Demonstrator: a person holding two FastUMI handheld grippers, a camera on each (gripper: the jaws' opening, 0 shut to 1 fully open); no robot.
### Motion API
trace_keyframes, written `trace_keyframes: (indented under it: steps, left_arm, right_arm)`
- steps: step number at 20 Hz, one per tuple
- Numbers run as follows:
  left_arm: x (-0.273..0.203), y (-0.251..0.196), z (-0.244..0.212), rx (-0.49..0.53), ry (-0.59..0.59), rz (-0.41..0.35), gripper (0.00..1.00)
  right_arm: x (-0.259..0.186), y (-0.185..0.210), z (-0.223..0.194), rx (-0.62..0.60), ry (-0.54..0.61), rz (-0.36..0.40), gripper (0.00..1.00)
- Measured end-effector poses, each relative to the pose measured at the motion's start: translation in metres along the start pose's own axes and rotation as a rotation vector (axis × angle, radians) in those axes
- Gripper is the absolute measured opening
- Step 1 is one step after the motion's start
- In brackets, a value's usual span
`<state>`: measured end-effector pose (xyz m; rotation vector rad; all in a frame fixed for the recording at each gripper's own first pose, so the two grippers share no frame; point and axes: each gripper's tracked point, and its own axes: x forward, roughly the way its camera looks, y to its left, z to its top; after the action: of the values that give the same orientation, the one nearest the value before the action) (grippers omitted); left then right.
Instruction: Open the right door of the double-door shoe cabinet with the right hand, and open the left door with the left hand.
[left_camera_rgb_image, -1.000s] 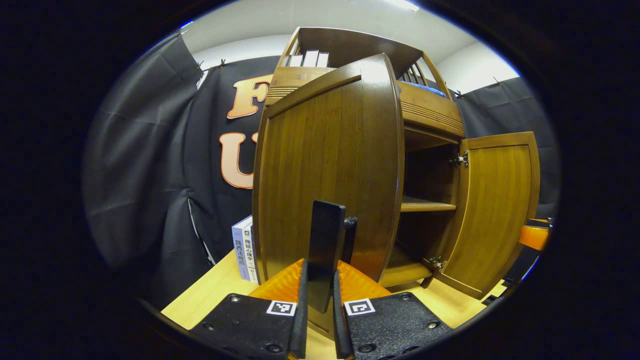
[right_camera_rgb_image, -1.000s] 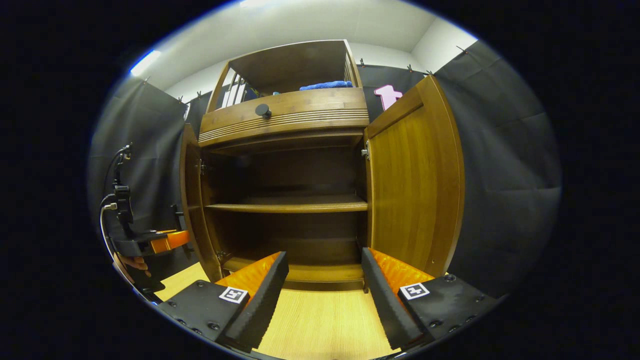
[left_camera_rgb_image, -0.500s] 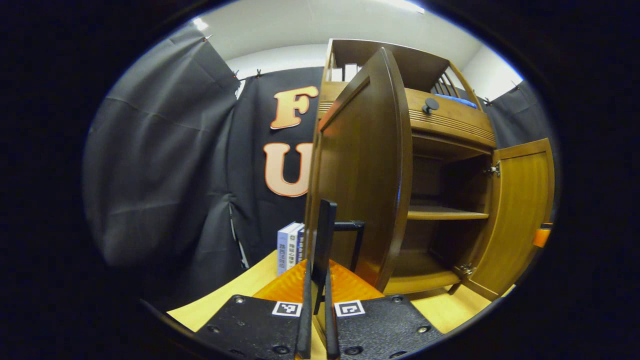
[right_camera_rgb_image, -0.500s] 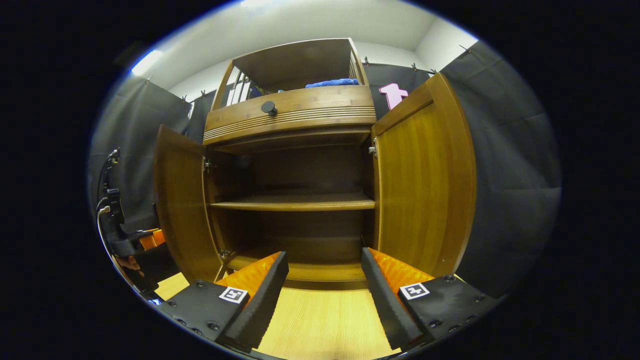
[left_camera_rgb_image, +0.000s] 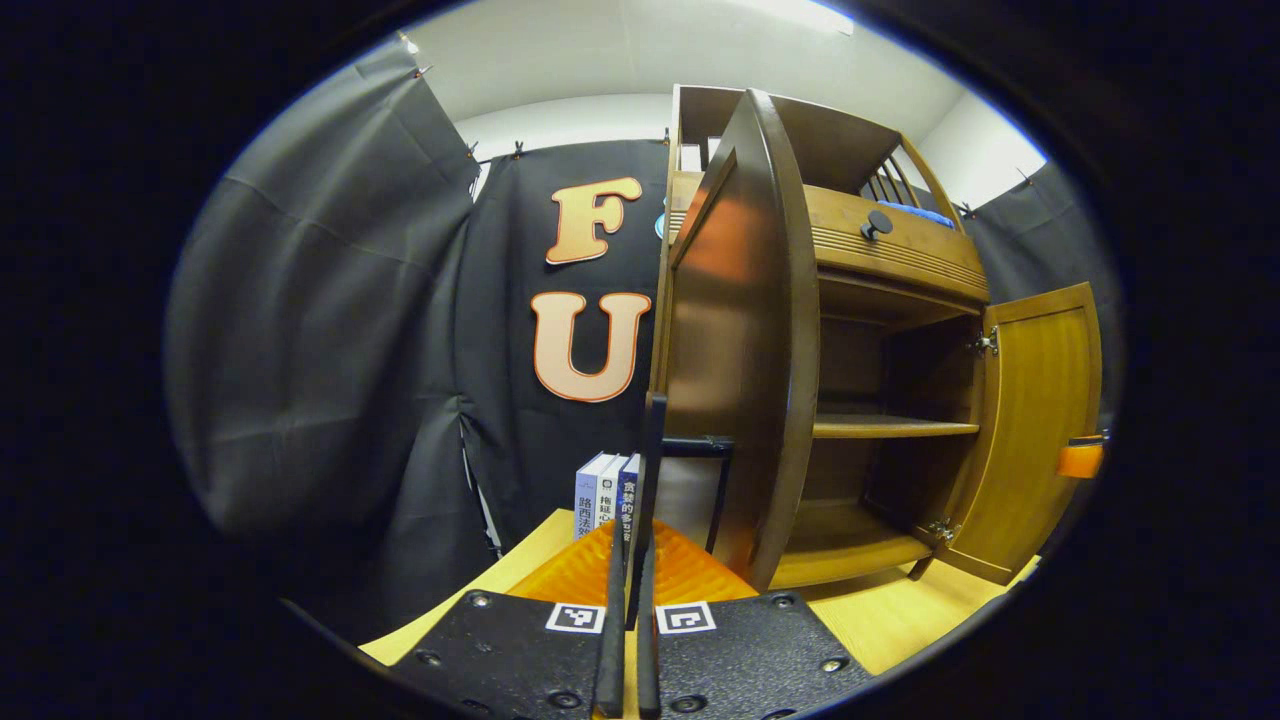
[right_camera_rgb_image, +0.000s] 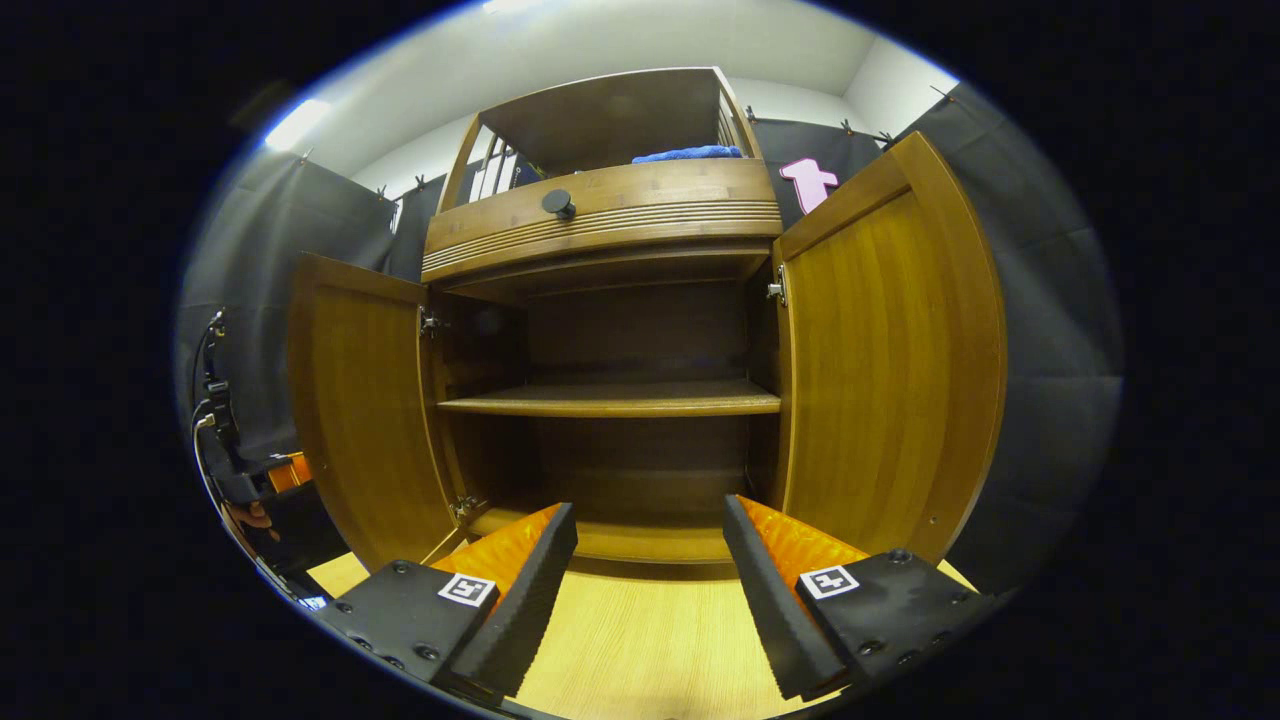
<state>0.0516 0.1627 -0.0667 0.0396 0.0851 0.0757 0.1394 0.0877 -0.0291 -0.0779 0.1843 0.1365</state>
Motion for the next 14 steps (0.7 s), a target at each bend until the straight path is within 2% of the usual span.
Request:
trace_keyframes:
  steps: [3, 4, 5, 6, 11, 14]
  left_arm:
    - [0.002, 0.012, 0.000, 0.021, -0.012, -0.054, 0.05]
    - [0.002, 0.018, 0.001, 0.028, -0.018, -0.069, 0.00]
    - [0.003, 0.020, 0.001, 0.026, -0.028, -0.089, 0.08]
    - [0.002, 0.024, 0.003, 0.026, -0.040, -0.097, 0.10]
    - [-0.009, 0.025, 0.002, 0.063, -0.055, -0.137, 0.11]
    - [-0.027, 0.026, 0.003, 0.043, -0.054, -0.141, 0.12]
  right_arm:
    - [0.001, -0.002, -0.001, 0.004, 0.007, 0.000, 0.95]
    - [0.002, -0.003, -0.002, 0.005, 0.009, 0.000, 0.95]
    - [0.003, -0.002, -0.002, 0.008, 0.012, 0.001, 0.95]
    - [0.004, 0.000, -0.003, 0.013, 0.019, 0.006, 0.95]
    - [0.001, 0.011, -0.011, 0.008, 0.042, 0.035, 0.95]
    - [-0.001, 0.012, -0.014, 0.014, 0.048, 0.042, 0.95]
